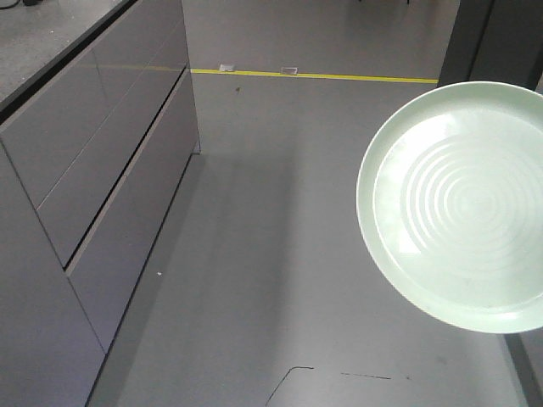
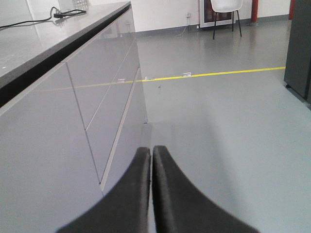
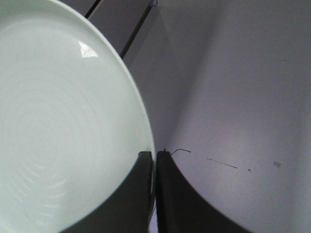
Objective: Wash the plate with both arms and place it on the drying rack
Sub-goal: 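Carry the plate in the right gripper while driving down the aisle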
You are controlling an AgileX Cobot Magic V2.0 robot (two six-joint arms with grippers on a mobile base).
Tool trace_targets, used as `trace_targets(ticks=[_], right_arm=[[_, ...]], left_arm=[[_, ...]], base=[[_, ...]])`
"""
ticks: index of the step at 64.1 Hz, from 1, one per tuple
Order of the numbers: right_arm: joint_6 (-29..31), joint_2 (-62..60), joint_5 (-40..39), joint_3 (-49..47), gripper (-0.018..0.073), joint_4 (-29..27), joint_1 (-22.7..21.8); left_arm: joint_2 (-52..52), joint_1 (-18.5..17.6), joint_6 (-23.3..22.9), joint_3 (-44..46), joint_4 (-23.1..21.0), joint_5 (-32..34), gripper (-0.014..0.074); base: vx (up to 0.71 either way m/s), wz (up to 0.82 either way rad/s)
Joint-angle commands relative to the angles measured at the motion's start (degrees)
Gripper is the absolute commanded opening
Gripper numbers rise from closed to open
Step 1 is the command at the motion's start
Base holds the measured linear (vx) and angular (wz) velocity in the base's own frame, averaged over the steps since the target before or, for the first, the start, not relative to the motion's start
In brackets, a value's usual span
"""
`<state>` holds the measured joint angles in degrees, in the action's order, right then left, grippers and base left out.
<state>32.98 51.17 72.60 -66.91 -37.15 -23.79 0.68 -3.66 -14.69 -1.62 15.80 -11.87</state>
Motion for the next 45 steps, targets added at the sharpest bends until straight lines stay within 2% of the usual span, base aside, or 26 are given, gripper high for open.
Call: trace_targets(ticks=[1,45], right_arm=[[0.37,-0.36,0.53,-1.24,-0.0006,-2.59,-0.4],[0.37,-0.36,0.53,-1.24,-0.0006,-2.59,-0.4]], left_arm=[[0.79,-0.35,-0.13,-1.36,0.11,3.73,-0.0006],[0.79,-0.35,-0.13,-1.36,0.11,3.73,-0.0006]], base=[[0.17,-0.11],[0.15,-0.05]])
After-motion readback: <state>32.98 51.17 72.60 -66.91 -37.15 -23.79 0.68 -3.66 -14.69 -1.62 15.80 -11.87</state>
